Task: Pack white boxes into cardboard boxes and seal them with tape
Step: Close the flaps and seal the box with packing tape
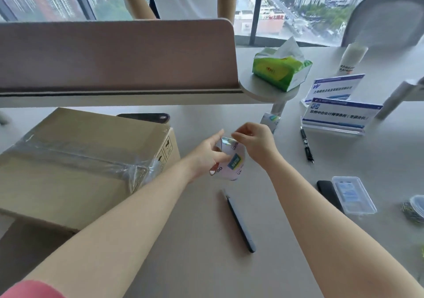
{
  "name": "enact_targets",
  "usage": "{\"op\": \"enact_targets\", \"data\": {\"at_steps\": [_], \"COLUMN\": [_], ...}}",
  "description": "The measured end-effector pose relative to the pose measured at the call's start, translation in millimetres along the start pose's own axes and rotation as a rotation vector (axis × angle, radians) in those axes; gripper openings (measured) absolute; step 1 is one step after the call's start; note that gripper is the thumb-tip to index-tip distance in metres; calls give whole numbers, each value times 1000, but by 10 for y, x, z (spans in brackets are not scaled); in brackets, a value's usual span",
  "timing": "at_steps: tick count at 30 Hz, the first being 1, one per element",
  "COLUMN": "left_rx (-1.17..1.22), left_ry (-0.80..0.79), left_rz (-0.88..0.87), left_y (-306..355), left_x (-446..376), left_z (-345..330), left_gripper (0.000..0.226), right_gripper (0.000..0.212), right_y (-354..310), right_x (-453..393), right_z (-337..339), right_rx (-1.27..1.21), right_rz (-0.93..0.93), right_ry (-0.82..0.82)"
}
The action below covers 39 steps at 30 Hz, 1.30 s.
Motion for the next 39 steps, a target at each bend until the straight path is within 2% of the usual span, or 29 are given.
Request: {"op": "enact_targets", "data": {"at_steps": [3, 7, 9, 11, 12, 15, 20, 24, 27, 30, 39], "left_rx": [91, 132, 107, 50, 28, -24, -82, -67, -110, -119, -56], "left_ry": [35, 165, 175, 121, 106, 105, 157, 221, 245, 279, 216], "left_rz": [-17, -20, -32, -64, -81, -123, -175, -153, -144, -137, -74], "left_y": [109, 159, 200, 245, 261, 291, 328, 279, 325, 342, 210], "left_x": [-178, -423, -554, -701, -758, -972, -1339, -1540, -1649, -1745, -1900], "left_z": [-104, -91, -45, -58, -63, -76, -112, -108, -112, -114, -279], "left_gripper": [79, 83, 57, 13, 5, 13, 23, 27, 33, 35, 33], "right_gripper": [5, 11, 14, 15, 14, 10, 15, 15, 15, 14, 16], "right_y": [-20, 11, 64, 112, 128, 157, 175, 212, 248, 172, 311], "right_x": [-197, -466, -616, -789, -858, -1030, -1292, -1455, -1543, -1652, -1840], "right_z": [42, 80, 131, 185, 215, 241, 296, 224, 228, 195, 131], "right_rx": [61, 137, 161, 182, 186, 211, 211, 303, 284, 326, 531], "right_rz": [21, 16, -15, -39, -49, -55, -63, -6, -14, 69, 72], "right_ry": [62, 157, 194, 223, 239, 254, 309, 305, 356, 362, 300]}}
Point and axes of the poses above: each hand's wrist, its own x-axis away from the middle knuckle, its own z-axis out of the back of the hand, y = z × x, the point moved 9 cm from there along -x, towards the middle knuckle, and after that the axes turned 14 degrees about y, right-handed, at the moved point
